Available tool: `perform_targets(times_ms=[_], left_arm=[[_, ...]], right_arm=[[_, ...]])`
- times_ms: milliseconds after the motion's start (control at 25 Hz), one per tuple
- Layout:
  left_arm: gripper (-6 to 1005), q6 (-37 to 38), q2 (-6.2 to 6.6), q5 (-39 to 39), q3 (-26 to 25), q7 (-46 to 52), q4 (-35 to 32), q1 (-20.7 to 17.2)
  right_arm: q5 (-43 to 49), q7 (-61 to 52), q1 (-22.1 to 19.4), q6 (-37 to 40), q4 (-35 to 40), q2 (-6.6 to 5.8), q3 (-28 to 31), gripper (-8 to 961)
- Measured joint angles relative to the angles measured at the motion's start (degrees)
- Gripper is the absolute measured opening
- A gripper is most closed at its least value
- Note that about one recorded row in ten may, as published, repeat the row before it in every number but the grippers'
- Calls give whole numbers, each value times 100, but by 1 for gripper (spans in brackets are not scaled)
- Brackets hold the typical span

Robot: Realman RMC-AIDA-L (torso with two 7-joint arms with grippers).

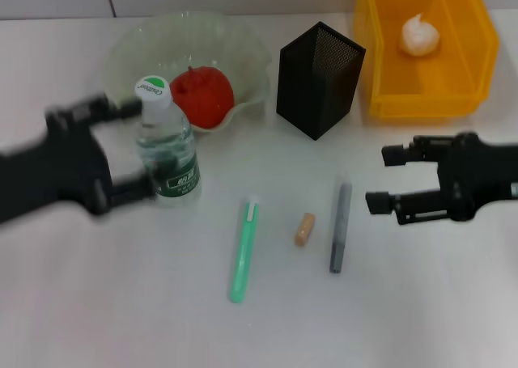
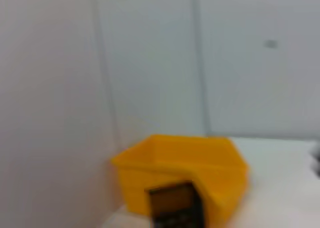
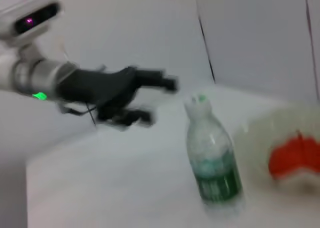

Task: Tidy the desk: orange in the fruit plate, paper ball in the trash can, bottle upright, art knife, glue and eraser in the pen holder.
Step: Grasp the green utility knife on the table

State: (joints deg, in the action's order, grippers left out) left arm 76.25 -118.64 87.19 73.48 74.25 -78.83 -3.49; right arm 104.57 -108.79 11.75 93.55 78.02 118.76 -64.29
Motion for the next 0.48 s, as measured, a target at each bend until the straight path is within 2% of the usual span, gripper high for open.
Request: perform_targets(times_ms=[40,80,120,160,200,240,280,320,360,400,440,480], left_arm=[[769,210,1,-94,-19,-367,498,33],[769,388,0,-189,-43,-613,865,82],[769,388,0,-189,-43,-613,865,82],[769,609,4,-304,-100,-902,1308,144],[768,1356,19,-578,-523,-1783,2770,468],[768,1649,28,-620,-734,-2136,3253,595],[765,1649,28,-620,-734,-2136,3253,595],[761,1973,37,-595,-1090,-2611,3916,765],[758,2232,58,-501,-1447,-3054,4525,933],[754,2310,67,-456,-1586,-3192,4748,986],[751,2283,106,-301,-1824,-3360,5053,1038],[751,2283,106,-301,-1824,-3360,5053,1038]], right_arm=[[779,-1183,321,212,875,24,-126,834],[779,-1183,321,212,875,24,-126,834],[1537,-2321,754,416,1499,35,-404,834],[1537,-2321,754,416,1499,35,-404,834],[1918,-2838,1052,508,1699,33,-646,834],[2672,-3827,1695,667,1851,34,-1167,834],[2927,-4167,1966,687,1792,38,-1401,834],[3134,-4459,2211,705,1691,41,-1612,834],[3134,-4459,2211,705,1691,41,-1612,834],[3315,-4779,2495,690,1508,49,-1876,834],[3524,-5287,3085,574,1001,65,-2494,834],[3552,-5404,3266,516,817,73,-2728,834]])
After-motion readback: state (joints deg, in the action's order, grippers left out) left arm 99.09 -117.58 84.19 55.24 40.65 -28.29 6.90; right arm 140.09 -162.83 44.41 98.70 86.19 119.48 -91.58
